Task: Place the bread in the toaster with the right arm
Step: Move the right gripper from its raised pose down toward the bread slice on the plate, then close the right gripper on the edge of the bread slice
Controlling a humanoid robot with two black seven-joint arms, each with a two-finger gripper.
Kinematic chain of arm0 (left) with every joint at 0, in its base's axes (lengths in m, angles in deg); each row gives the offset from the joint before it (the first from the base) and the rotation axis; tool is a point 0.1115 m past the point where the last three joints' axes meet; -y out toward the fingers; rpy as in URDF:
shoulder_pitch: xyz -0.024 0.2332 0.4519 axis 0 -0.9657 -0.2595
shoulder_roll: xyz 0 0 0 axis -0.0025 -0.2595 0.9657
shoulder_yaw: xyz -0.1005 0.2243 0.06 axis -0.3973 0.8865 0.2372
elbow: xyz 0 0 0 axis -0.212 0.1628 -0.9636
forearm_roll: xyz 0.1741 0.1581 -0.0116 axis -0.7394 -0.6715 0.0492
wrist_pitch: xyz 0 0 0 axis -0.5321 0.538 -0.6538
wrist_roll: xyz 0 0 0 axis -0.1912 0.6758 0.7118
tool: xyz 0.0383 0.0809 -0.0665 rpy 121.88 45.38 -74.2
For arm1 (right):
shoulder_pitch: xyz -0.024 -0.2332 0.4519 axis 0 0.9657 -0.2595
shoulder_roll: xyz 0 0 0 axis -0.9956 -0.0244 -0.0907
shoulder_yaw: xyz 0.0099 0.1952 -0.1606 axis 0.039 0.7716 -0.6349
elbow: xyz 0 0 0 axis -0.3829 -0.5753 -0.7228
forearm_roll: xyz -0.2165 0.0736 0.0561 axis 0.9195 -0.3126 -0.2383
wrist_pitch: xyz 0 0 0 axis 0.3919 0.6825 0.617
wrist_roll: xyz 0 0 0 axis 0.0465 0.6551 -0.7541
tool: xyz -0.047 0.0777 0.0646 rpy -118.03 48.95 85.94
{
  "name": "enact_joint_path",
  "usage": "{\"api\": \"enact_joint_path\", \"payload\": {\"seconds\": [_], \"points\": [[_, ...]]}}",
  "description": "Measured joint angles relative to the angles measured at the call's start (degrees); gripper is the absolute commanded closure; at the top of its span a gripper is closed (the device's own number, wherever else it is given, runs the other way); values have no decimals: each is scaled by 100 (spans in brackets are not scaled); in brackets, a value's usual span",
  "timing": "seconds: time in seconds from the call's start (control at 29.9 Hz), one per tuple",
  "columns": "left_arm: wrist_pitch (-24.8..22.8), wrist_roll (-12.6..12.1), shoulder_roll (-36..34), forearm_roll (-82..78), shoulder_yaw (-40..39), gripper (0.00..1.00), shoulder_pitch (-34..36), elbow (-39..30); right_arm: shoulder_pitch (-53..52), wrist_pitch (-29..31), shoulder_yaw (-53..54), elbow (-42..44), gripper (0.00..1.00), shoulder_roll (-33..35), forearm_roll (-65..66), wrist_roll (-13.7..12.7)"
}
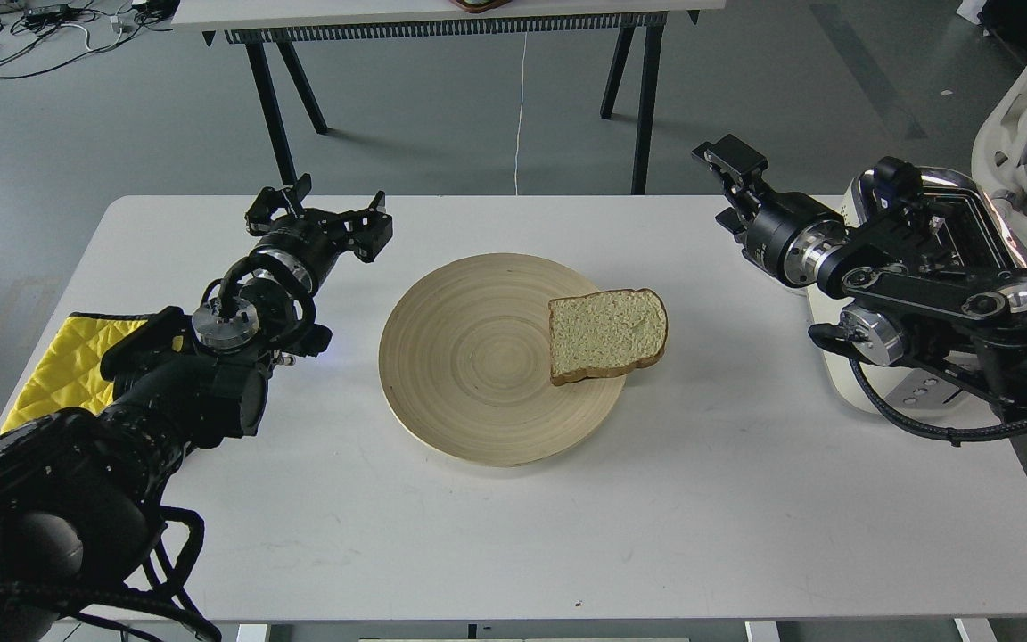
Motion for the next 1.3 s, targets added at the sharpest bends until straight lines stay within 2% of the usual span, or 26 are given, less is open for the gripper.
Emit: {"api": "enact_joint_path", "payload": {"seconds": [0.33,0.57,0.9,1.3], "points": [[0,0,7,0,0,0,0,0,481,-600,-437,-63,3,-357,21,-1],[0,-1,7,0,0,0,0,0,674,-628,-469,-64,5,-500,36,-1],[0,-1,6,0,0,0,0,0,780,-670,-594,-72,18,-651,152,-6],[0,0,6,0,0,0,0,0,833,-671,-650,-94,23,-715,163,-42]]}}
